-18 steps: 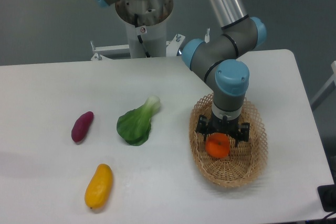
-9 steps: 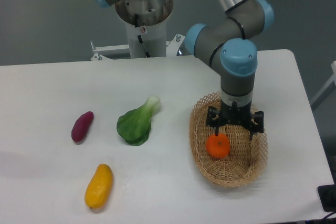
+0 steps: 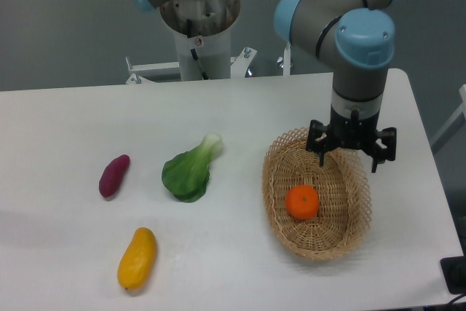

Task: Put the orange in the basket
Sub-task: 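Raise the open gripper up and away from the basket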

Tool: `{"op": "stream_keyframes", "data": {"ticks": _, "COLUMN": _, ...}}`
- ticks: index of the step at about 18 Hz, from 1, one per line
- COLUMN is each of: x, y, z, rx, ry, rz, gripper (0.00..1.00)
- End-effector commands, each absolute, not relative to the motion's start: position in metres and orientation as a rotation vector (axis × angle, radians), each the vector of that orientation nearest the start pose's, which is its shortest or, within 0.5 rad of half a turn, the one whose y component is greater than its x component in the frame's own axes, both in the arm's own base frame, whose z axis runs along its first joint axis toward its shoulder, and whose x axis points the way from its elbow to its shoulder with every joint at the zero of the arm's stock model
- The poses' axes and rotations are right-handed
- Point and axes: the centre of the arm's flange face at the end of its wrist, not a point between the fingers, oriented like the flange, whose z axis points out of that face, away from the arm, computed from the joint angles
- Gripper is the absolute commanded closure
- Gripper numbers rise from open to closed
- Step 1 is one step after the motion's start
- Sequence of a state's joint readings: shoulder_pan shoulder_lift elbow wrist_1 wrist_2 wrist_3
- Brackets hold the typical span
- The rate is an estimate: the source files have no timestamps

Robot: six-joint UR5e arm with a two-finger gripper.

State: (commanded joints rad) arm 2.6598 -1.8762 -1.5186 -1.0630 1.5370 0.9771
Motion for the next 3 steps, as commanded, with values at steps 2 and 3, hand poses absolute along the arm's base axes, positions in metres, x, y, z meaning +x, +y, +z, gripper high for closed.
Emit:
{"op": "stream_keyframes", "data": {"ticks": 2, "x": -0.4927, "y": 0.4066, "z": 0.4105, "rx": -2.955, "ry": -0.138, "rz": 0.324, "gripper": 0.00}}
{"op": "stream_keyframes", "data": {"ticks": 3, "x": -0.4936, "y": 0.4039, "z": 0.4100, "rx": -2.962, "ry": -0.104, "rz": 0.319, "gripper": 0.00}}
